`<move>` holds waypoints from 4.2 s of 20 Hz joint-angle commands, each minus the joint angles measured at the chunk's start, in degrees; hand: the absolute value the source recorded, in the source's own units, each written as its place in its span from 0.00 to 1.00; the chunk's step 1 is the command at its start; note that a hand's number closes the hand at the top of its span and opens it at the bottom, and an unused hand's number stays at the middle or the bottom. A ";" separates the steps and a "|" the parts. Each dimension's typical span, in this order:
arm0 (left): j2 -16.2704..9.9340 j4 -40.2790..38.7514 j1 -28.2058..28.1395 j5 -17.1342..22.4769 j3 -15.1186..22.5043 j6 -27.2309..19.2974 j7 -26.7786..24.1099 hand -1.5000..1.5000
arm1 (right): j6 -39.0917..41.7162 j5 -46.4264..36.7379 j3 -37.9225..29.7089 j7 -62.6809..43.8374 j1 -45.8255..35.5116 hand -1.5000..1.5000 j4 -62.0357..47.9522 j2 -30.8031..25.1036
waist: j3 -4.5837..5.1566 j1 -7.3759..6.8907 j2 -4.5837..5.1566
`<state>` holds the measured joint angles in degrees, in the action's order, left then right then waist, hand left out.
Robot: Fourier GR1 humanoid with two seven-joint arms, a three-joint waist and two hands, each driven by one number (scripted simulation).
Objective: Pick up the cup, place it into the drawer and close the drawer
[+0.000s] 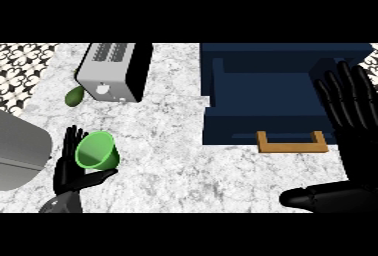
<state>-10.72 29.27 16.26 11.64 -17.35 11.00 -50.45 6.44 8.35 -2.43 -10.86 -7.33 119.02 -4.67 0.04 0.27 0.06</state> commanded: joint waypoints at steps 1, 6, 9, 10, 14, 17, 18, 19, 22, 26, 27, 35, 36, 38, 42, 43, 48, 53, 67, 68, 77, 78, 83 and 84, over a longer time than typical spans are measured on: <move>-0.41 -4.69 2.41 0.98 -0.21 2.99 -0.90 0.00 | -0.05 1.07 -0.95 -2.69 -1.26 0.00 0.83 -0.99 | 0.00 0.03 0.00; 2.15 -3.10 1.91 1.83 1.41 8.41 -1.43 0.00 | -0.29 1.80 -1.37 -1.98 -2.00 0.00 -0.50 -0.44 | 0.00 -0.06 0.02; 0.58 -2.48 1.21 3.04 1.17 11.93 -0.96 0.00 | 0.30 1.39 -1.83 -0.51 -0.42 0.00 -0.54 -0.69 | -0.02 -0.14 -0.03; 1.71 -6.20 3.92 1.81 1.22 10.04 -4.33 1.00 | 2.31 3.03 -3.49 0.82 -0.55 0.00 -1.93 -2.15 | 0.02 0.19 0.09; -0.07 -5.45 1.78 1.74 2.01 15.48 -7.19 1.00 | -0.28 -0.11 0.23 0.88 1.55 0.00 0.79 0.99 | 0.04 0.23 0.08; 2.69 -3.19 1.97 1.04 2.27 8.24 -9.75 1.00 | 2.27 3.19 -1.89 -0.81 3.66 0.00 3.08 -1.35 | 0.00 0.20 -0.01; 2.56 -2.76 1.08 0.22 3.27 8.39 -9.67 1.00 | 1.44 2.99 -3.68 -1.10 -1.07 0.00 -0.53 -2.30 | -0.01 -0.09 0.00; 1.22 -2.58 4.19 1.75 1.66 8.13 -7.84 1.00 | 0.29 -1.61 0.88 1.72 1.71 0.00 -0.38 0.69 | 0.01 0.00 0.03; 3.92 -0.51 3.05 0.95 2.72 4.09 -9.14 1.00 | 2.04 2.98 -2.13 -0.17 3.01 0.00 4.10 -1.27 | -0.03 0.05 -0.10; 2.81 2.06 3.58 1.69 2.65 3.80 -6.98 1.00 | -0.79 -2.14 2.07 -0.87 1.16 0.00 2.26 1.08 | -0.02 -0.22 -0.11; 4.17 -0.24 2.19 0.09 3.41 3.22 -12.00 1.00 | 0.45 1.43 -1.12 -1.48 -1.06 0.00 -0.42 -0.55 | -0.01 -0.12 -0.01; 1.88 12.19 1.03 3.22 4.68 9.19 -6.31 1.00 | 1.23 3.36 -3.52 -1.29 2.07 0.00 1.42 -1.35 | -0.09 -0.63 -0.29; 3.42 13.57 1.35 2.54 6.23 8.55 -5.46 1.00 | -0.24 -0.13 -0.96 -0.46 -0.30 0.00 -0.63 -0.03 | -0.07 -0.82 -0.23; 4.64 19.85 -0.60 1.23 8.94 5.89 -2.85 1.00 | 3.49 2.71 -3.70 2.39 5.11 0.00 0.52 -1.98 | -0.13 -0.62 -0.35; 4.76 35.70 -1.92 4.37 11.97 5.03 12.50 1.00 | 0.79 1.06 -2.44 -0.78 2.33 0.00 0.87 -1.03 | -0.17 -1.49 -0.63; 6.72 37.95 -2.57 3.56 12.80 2.35 11.55 1.00 | 1.46 1.86 -2.17 -0.25 4.00 0.00 2.56 -0.76 | -0.11 -0.81 -0.40; 7.85 44.11 3.53 5.30 14.04 -1.93 21.13 1.00 | 3.02 1.07 -2.55 4.02 3.76 0.00 -2.02 -0.87 | -0.07 -0.41 -0.17; 9.13 55.63 6.02 6.84 15.55 -7.99 33.68 1.00 | 2.07 3.21 -4.46 -0.41 1.10 0.00 0.38 -2.31 | -0.07 -0.39 -0.22; 10.70 45.57 26.64 0.20 21.75 -21.88 39.99 1.00 | -0.12 -0.69 -0.35 -1.05 1.72 0.00 1.66 0.31 | -0.04 0.25 -0.08; 10.70 46.10 28.36 -1.08 19.04 -21.41 41.47 1.00 | 1.69 0.28 -2.39 3.80 2.77 0.00 -1.69 -0.17 | -0.06 0.10 -0.07; 10.71 29.61 40.70 0.58 24.22 -27.56 39.41 1.00 | 2.93 1.60 -1.95 1.89 4.41 0.00 -0.01 -0.61 | -0.06 0.84 0.08; 10.72 27.36 42.96 1.84 24.84 -29.72 39.82 1.00 | 5.01 3.63 -5.91 6.56 1.26 0.00 -6.77 -2.43 | -0.09 0.92 0.22; 10.71 19.35 48.59 6.99 27.78 -34.20 38.19 1.00 | 2.18 2.70 -3.04 -1.72 -1.11 0.00 -0.94 -2.34 | -0.05 1.73 0.27; 10.71 17.78 45.16 5.78 26.35 -29.52 34.02 1.00 | 3.27 2.31 -3.94 2.22 3.98 0.00 -0.49 -1.65 | -0.06 1.27 0.20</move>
<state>-0.07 53.24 60.64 15.06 7.07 -18.33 -11.72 9.80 10.86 -6.23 -8.81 -4.66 117.99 -6.56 -0.02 1.31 0.20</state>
